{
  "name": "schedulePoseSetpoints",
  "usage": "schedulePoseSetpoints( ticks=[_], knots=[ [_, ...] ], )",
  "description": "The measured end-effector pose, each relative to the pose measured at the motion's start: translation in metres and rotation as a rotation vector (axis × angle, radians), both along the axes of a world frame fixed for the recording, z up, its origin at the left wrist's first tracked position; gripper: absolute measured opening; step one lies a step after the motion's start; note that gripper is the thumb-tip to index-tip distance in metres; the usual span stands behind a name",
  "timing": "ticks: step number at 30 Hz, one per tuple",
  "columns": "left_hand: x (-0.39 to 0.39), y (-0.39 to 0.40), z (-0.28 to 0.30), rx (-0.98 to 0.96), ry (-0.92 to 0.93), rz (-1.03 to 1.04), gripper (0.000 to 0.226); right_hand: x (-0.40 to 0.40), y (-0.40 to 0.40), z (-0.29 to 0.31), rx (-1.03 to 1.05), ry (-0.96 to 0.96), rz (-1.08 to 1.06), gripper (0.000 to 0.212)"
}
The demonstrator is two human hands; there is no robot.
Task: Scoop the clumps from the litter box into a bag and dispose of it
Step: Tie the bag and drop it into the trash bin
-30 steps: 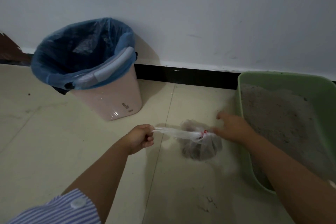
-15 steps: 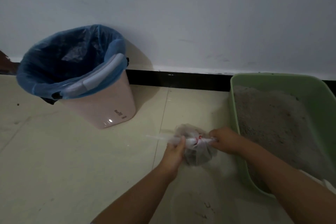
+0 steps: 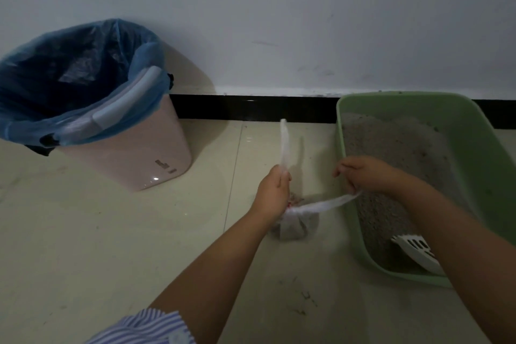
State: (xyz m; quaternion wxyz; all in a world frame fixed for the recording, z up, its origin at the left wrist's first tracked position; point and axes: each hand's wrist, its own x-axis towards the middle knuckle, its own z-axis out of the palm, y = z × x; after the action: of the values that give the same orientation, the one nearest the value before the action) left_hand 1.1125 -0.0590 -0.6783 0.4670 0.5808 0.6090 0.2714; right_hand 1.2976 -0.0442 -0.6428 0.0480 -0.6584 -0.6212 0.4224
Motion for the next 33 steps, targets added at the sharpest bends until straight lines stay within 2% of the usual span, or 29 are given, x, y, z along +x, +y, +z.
schedulePoseSetpoints(
  ticks=[3, 6, 8, 11, 14, 16, 18, 21, 23, 25, 27, 30, 33],
  knots=[
    [0.005, 0.004, -0.005, 0.050, 0.355, -0.303, 0.033, 0.004, 0.000, -0.009, 0.014, 0.249, -0.204, 0.028],
    [0.011, 0.002, -0.008, -0.034, 0.497, -0.498, 0.047, 0.006, 0.001, -0.022, 0.013, 0.517, -0.481, 0.029],
    [0.013, 0.000, -0.009, -0.026, 0.579, -0.612, 0.058, 0.007, 0.002, -0.027, 0.005, 0.628, -0.592, 0.030],
    [0.014, 0.001, -0.009, 0.097, 0.773, -0.694, 0.061, 0.004, 0.002, -0.025, -0.035, 0.780, -0.649, 0.028],
    [0.013, 0.002, -0.011, 0.073, 0.886, -0.708, 0.058, 0.001, 0.001, -0.019, -0.090, 1.016, -0.714, 0.026],
    [0.010, 0.003, -0.013, -0.005, 0.768, -0.556, 0.060, 0.000, 0.002, -0.019, -0.082, 0.976, -0.674, 0.023],
    [0.007, 0.005, -0.009, -0.067, 0.578, -0.408, 0.058, 0.001, 0.000, -0.021, -0.079, 0.740, -0.534, 0.030],
    [-0.002, 0.012, -0.004, -0.169, 0.321, -0.320, 0.051, 0.001, -0.003, -0.018, -0.168, 0.409, -0.171, 0.044],
    [-0.009, 0.016, 0.002, -0.234, 0.211, -0.315, 0.046, -0.005, -0.006, -0.012, -0.327, 0.312, 0.063, 0.037],
    [-0.017, 0.016, 0.005, -0.276, 0.132, -0.334, 0.044, -0.014, -0.009, -0.005, -0.361, 0.147, 0.246, 0.009],
    [-0.025, 0.016, 0.011, -0.328, 0.046, -0.356, 0.044, -0.019, -0.006, -0.001, -0.261, -0.015, 0.349, 0.020],
    [-0.039, 0.020, 0.018, -0.503, -0.174, -0.335, 0.033, -0.022, -0.003, 0.017, -0.180, 0.000, 0.374, 0.030],
    [-0.049, 0.026, 0.017, -0.606, -0.387, -0.250, 0.022, -0.021, -0.003, 0.031, -0.304, 0.151, 0.415, 0.032]
  ],
)
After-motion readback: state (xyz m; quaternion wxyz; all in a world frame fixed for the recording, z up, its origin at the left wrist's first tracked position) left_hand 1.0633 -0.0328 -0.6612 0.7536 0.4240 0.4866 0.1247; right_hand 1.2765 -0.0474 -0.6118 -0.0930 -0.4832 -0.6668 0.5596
